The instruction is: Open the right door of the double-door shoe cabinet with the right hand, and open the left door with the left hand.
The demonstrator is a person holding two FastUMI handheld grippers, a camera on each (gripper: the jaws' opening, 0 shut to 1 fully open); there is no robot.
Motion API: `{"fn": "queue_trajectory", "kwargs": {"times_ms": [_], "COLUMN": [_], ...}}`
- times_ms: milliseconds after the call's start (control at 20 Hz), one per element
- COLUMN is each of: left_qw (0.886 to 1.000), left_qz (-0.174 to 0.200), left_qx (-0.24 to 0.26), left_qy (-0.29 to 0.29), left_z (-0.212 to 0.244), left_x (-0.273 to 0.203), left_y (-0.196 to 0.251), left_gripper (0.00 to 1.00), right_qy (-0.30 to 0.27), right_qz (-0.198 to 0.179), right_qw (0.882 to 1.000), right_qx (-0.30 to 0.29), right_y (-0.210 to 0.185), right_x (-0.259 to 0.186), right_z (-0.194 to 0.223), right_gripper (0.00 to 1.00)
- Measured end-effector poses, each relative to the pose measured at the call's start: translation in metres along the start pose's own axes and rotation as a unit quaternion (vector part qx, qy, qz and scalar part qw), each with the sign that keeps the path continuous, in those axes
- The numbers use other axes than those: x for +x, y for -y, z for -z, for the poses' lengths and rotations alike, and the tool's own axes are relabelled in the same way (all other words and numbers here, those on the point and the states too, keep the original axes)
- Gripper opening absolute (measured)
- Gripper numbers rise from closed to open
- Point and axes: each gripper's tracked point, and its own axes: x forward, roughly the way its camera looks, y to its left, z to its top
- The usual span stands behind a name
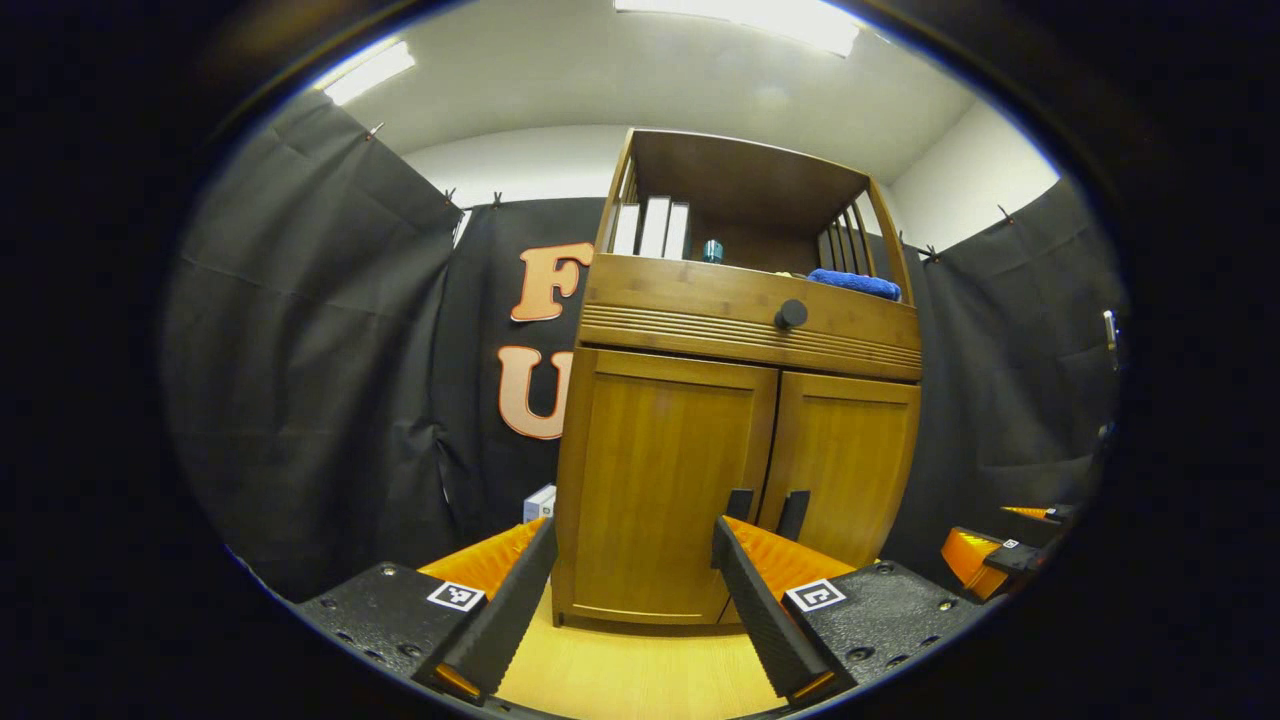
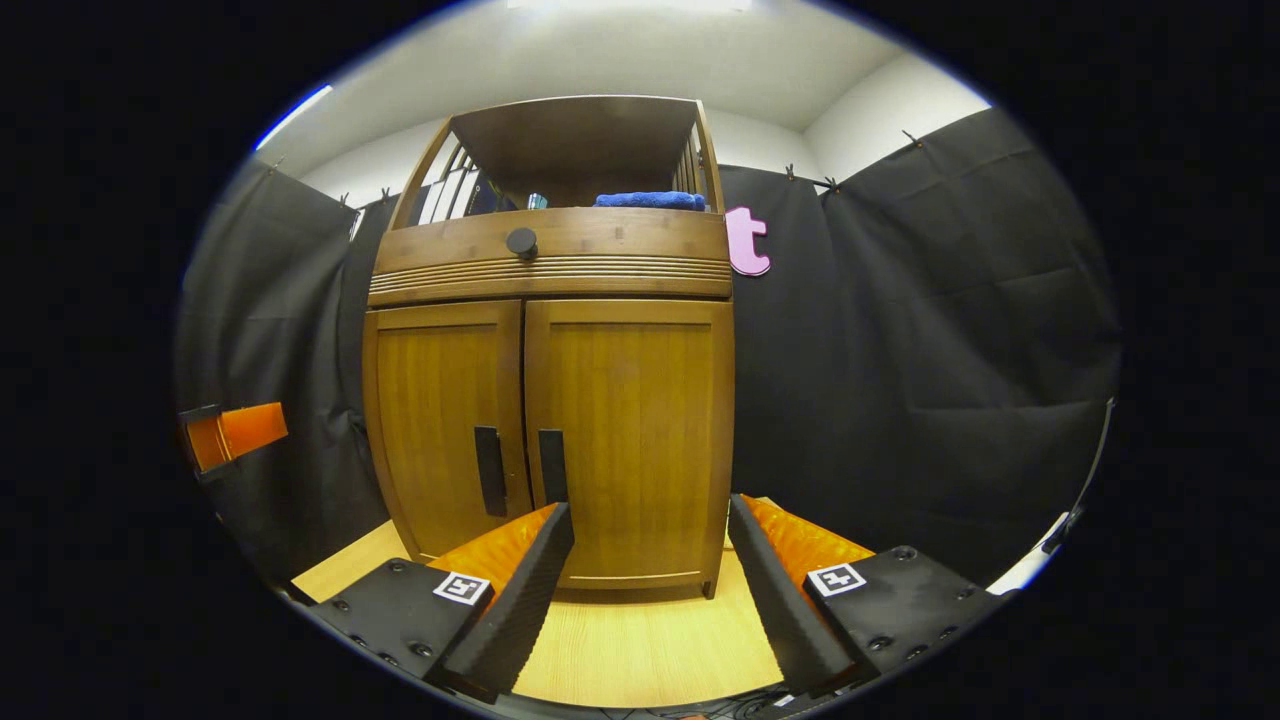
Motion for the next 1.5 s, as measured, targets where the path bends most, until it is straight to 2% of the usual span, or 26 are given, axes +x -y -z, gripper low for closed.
{"fn": "queue_trajectory", "kwargs": {"times_ms": [50, 100, 150, 200, 300, 350, 450, 500, 600, 650, 700, 750, 850, 900, 1000, 1050, 1150, 1200, 1250, 1300, 1350, 1400, 1500], "left_qw": [1.0, 1.0, 1.0, 1.0, 1.0, 1.0, 1.0, 1.0, 1.0, 1.0, 1.0, 1.0, 1.0, 1.0, 1.0, 1.0, 1.0, 1.0, 1.0, 1.0, 1.0, 1.0, 0.999], "left_qz": [-0.002, -0.003, -0.003, -0.003, 0.001, 0.004, 0.005, 0.005, 0.005, 0.004, 0.002, -0.001, -0.005, -0.009, -0.016, -0.018, -0.02, -0.021, -0.024, -0.027, -0.029, -0.031, -0.035], "left_qx": [0.002, 0.004, 0.003, 0.001, 0.001, 0.003, 0.01, 0.012, 0.012, 0.011, 0.01, 0.01, 0.007, 0.005, 0.004, 0.003, 0.001, 0.001, 0.003, 0.004, 0.004, 0.005, 0.007], "left_qy": [0.0, -0.001, 0.0, 0.002, 0.003, 0.001, 0.001, 0.002, 0.003, 0.002, 0.001, -0.001, -0.005, -0.006, -0.004, -0.004, -0.004, -0.004, -0.004, -0.003, -0.003, -0.003, -0.005], "left_z": [0.001, 0.001, 0.0, -0.001, -0.002, -0.002, -0.001, -0.002, -0.001, 0.0, 0.0, 0.001, 0.004, 0.004, 0.003, 0.003, 0.002, 0.002, 0.002, 0.001, 0.001, 0.001, 0.002], "left_x": [0.001, 0.001, 0.001, 0.002, 0.005, 0.006, 0.007, 0.006, 0.006, 0.006, 0.007, 0.007, 0.007, 0.006, 0.006, 0.006, 0.006, 0.006, 0.005, 0.005, 0.004, 0.004, 0.004], "left_y": [-0.004, -0.006, -0.007, -0.01, -0.009, -0.009, -0.011, -0.012, -0.014, -0.015, -0.018, -0.021, -0.027, -0.031, -0.038, -0.041, -0.045, -0.048, -0.052, -0.054, -0.057, -0.059, -0.065], "left_gripper": [0.94, 0.91, 0.95, 0.91, 0.92, 0.92, 0.92, 0.92, 0.92, 0.94, 0.94, 0.94, 0.92, 0.92, 0.92, 0.95, 0.91, 0.92, 0.92, 0.94, 0.91, 0.91, 0.94], "right_qy": [0.0, -0.002, -0.001, 0.0, 0.002, 0.003, 0.003, 0.001, 0.001, 0.0, 0.0, -0.001, -0.005, -0.007, -0.005, -0.003, -0.003, -0.006, -0.007, -0.01, -0.009, -0.009, -0.011], "right_qz": [0.0, -0.002, -0.005, -0.005, -0.001, 0.001, 0.002, 0.001, -0.004, -0.007, -0.011, -0.017, -0.028, -0.032, -0.033, -0.033, -0.039, -0.042, -0.045, -0.045, -0.046, -0.047, -0.051], "right_qw": [1.0, 1.0, 1.0, 1.0, 1.0, 1.0, 1.0, 1.0, 1.0, 1.0, 1.0, 1.0, 1.0, 0.999, 0.999, 0.999, 0.999, 0.999, 0.999, 0.999, 0.999, 0.999, 0.999], "right_qx": [0.001, 0.001, 0.001, 0.001, -0.002, -0.002, -0.002, -0.003, -0.005, -0.006, -0.005, -0.002, 0.006, 0.008, 0.003, -0.001, -0.003, -0.001, 0.001, 0.002, 0.003, 0.003, 0.004], "right_y": [-0.002, -0.004, -0.006, -0.008, -0.008, -0.008, -0.009, -0.01, -0.015, -0.018, -0.021, -0.025, -0.034, -0.036, -0.043, -0.046, -0.05, -0.056, -0.06, -0.062, -0.065, -0.068, -0.075], "right_x": [0.0, 0.001, 0.0, 0.001, 0.002, 0.003, 0.006, 0.009, 0.014, 0.018, 0.021, 0.026, 0.037, 0.042, 0.056, 0.063, 0.073, 0.081, 0.088, 0.096, 0.103, 0.109, 0.121], "right_z": [-0.001, -0.003, -0.004, -0.003, -0.003, -0.004, -0.003, -0.002, -0.002, -0.001, -0.001, 0.0, 0.001, 0.001, 0.001, 0.003, 0.005, 0.008, 0.01, 0.011, 0.013, 0.016, 0.02], "right_gripper": [1.0, 1.0, 1.0, 1.0, 0.96, 1.0, 1.0, 0.93, 0.93, 1.0, 1.0, 0.93, 0.94, 1.0, 1.0, 1.0, 1.0, 0.93, 1.0, 0.93, 0.93, 1.0, 1.0]}}
